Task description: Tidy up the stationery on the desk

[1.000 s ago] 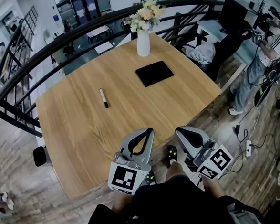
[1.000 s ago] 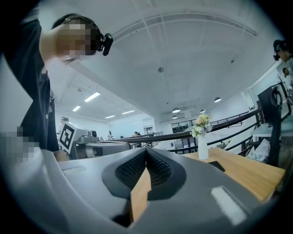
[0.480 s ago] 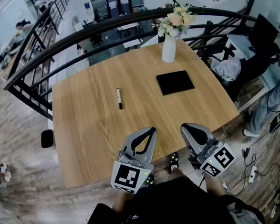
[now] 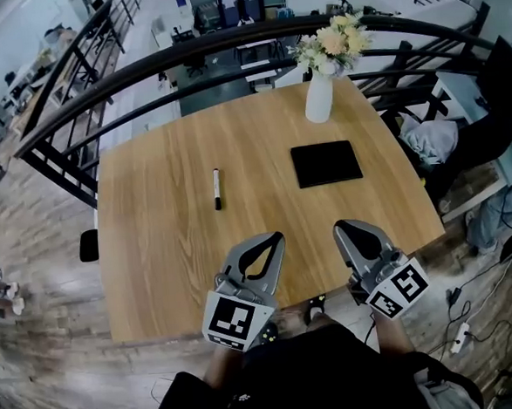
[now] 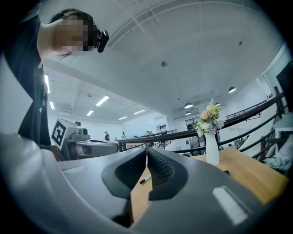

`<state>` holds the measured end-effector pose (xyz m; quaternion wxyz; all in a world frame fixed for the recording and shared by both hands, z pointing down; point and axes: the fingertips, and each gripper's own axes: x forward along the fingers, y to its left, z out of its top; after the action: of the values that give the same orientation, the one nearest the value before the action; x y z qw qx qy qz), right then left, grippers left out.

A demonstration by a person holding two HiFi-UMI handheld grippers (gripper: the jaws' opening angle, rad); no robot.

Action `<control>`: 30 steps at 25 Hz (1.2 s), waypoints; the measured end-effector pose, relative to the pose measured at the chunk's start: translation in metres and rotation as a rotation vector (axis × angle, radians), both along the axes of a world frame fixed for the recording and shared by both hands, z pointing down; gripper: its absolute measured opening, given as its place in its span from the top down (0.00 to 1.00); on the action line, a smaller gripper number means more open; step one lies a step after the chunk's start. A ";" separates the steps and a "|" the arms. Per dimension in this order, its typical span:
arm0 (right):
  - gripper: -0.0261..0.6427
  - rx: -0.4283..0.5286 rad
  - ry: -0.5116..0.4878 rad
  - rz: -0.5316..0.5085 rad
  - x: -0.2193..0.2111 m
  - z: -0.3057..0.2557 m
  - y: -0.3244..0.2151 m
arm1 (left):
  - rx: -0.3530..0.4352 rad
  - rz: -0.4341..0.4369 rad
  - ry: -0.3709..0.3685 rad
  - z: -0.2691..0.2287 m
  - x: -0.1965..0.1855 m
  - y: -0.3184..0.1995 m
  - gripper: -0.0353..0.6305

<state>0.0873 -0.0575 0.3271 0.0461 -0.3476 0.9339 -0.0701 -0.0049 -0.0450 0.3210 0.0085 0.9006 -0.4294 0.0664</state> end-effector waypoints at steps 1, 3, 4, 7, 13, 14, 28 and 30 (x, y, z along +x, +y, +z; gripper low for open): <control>0.96 0.000 -0.001 0.001 0.005 0.001 -0.007 | -0.004 -0.005 -0.011 0.003 0.003 -0.006 0.96; 0.96 -0.001 0.002 0.005 0.015 0.004 -0.020 | -0.014 -0.013 -0.023 0.008 0.010 -0.018 0.96; 0.96 -0.002 0.005 0.007 0.020 0.005 -0.027 | -0.019 -0.016 -0.022 0.010 0.014 -0.024 0.96; 0.96 -0.011 0.013 0.017 0.036 0.009 -0.044 | -0.034 -0.022 -0.026 0.013 0.027 -0.038 0.96; 0.96 -0.022 0.057 0.022 0.064 0.022 -0.080 | -0.060 -0.059 -0.031 0.028 0.047 -0.071 0.94; 0.95 -0.028 0.067 0.023 0.068 0.027 -0.084 | -0.065 -0.069 -0.033 0.032 0.048 -0.075 0.94; 0.92 -0.120 0.164 0.007 0.116 0.095 -0.165 | -0.212 -0.172 -0.038 0.102 0.077 -0.145 0.88; 0.91 -0.133 0.187 0.009 0.121 0.106 -0.175 | -0.246 -0.175 -0.031 0.115 0.080 -0.153 0.87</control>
<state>0.2086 -0.2327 0.4329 -0.0638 -0.3593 0.9258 -0.0988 0.0752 -0.1978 0.4356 0.1180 0.8509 -0.4948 0.1314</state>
